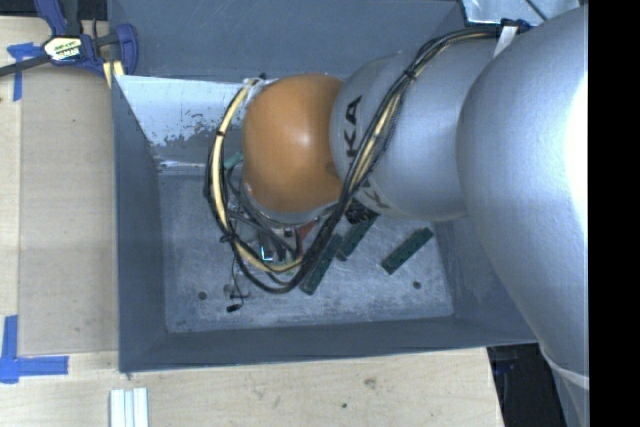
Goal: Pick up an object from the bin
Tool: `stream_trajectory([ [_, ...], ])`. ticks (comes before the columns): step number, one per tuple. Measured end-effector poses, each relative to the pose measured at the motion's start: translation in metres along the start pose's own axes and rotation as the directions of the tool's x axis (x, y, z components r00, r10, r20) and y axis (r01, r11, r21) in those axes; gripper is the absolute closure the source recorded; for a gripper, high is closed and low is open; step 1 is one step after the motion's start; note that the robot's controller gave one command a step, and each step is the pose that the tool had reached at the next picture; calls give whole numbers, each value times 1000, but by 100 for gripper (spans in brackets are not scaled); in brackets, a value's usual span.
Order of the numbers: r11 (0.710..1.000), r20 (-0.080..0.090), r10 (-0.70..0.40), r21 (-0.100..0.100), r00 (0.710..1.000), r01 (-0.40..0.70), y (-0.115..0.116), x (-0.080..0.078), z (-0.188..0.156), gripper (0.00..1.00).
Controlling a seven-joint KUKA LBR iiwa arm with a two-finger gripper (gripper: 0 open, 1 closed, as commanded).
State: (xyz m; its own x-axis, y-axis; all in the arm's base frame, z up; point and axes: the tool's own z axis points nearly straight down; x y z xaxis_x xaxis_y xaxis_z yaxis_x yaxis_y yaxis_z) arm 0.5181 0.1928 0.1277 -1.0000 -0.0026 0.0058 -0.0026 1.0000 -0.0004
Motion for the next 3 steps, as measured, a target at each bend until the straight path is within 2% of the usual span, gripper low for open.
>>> stream_trajectory([
  [1, 950, 3, -313, 3, 950, 313, -44, -13, 46, 0],
  [2, 987, 5, -162, 3, 987, 162, -117, -5, 51, 0],
  [3, 967, 9, -253, 2, 967, 253, -205, -51, 50, 0],
])
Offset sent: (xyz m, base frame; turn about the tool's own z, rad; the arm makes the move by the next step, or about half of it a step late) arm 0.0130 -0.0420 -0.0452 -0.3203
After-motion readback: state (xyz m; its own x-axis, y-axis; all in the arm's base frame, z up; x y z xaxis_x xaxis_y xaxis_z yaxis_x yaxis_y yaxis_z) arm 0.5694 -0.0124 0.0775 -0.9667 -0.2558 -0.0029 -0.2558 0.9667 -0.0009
